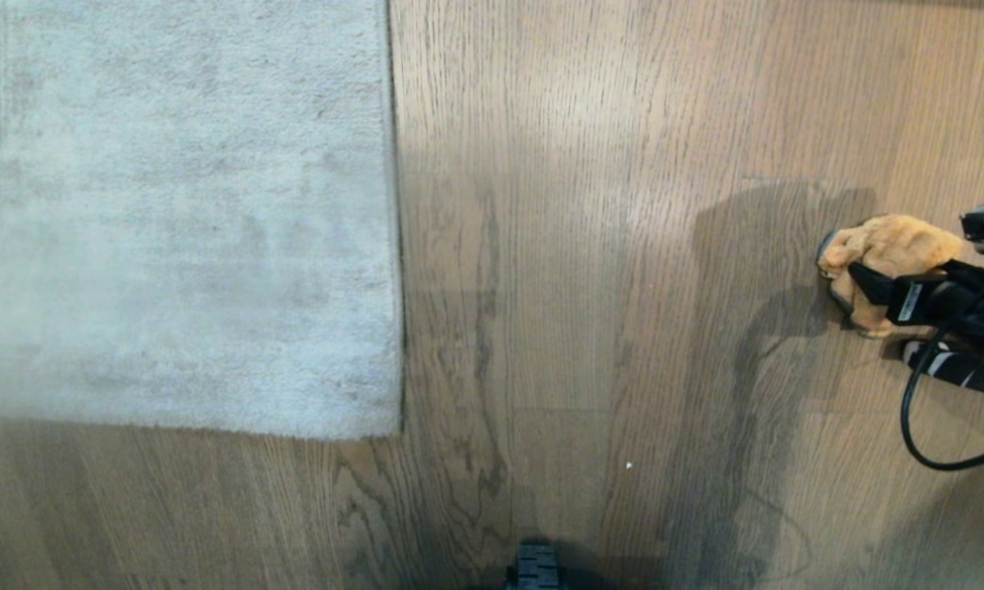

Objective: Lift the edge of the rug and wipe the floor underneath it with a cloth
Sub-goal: Pick up the rag

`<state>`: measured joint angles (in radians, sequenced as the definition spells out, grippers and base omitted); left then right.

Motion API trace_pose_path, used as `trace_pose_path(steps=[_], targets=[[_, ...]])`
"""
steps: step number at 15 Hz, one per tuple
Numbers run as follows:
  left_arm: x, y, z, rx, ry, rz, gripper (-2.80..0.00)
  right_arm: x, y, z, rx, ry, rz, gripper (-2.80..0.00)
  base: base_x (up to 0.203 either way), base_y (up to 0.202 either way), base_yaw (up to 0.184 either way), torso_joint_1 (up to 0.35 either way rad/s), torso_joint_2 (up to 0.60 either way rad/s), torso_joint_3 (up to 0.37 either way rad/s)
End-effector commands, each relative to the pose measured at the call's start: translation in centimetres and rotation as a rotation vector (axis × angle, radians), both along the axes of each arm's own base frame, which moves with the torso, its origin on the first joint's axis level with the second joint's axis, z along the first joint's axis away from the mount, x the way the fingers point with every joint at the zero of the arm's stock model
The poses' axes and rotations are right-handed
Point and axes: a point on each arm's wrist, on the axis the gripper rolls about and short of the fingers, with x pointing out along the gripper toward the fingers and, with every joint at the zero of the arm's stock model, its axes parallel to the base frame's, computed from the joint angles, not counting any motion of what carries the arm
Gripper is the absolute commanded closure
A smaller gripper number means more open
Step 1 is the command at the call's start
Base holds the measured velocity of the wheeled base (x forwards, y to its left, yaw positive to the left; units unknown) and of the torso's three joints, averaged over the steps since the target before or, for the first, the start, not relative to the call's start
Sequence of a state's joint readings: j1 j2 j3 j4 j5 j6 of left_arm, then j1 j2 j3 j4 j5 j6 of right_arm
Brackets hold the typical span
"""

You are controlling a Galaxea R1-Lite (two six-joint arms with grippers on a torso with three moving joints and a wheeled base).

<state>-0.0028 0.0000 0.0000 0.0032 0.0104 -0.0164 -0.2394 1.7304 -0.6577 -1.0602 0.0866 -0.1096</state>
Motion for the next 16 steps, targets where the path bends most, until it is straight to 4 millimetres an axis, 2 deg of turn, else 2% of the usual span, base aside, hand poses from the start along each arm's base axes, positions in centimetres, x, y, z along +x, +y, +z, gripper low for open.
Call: trace_pose_path(steps=[1, 2, 10, 13, 16], targets=[[0.0, 0.0, 0.0, 0.0, 0.0, 0.001, 0.0, 0.2, -0.1, -0.2, -0.001, -0.004, 0.002, -2.8, 0.0, 0.0, 0.0, 0.0, 0.0, 0.0], [0.0, 0.0, 0.0, 0.0, 0.0, 0.0, 0.0, 0.4, -0.1, -0.2, -0.004, -0.015, 0.003, 0.0, 0.0, 0.0, 0.0, 0.0, 0.0, 0.0], [0.0, 0.0, 0.0, 0.0, 0.0, 0.0, 0.0, 0.0, 0.0, 0.3, -0.01, -0.042, 0.005, 0.0, 0.0, 0.0, 0.0, 0.0, 0.0, 0.0], [0.0, 0.0, 0.0, 0.0, 0.0, 0.0, 0.0, -1.3, 0.4, 1.2, -0.012, -0.061, 0.007, 0.0, 0.0, 0.0, 0.0, 0.0, 0.0, 0.0], [0.0, 0.0, 0.0, 0.0, 0.0, 0.001, 0.0, -3.9, 1.0, 1.8, -0.013, -0.075, 0.009, 0.0, 0.0, 0.0, 0.0, 0.0, 0.0, 0.0]])
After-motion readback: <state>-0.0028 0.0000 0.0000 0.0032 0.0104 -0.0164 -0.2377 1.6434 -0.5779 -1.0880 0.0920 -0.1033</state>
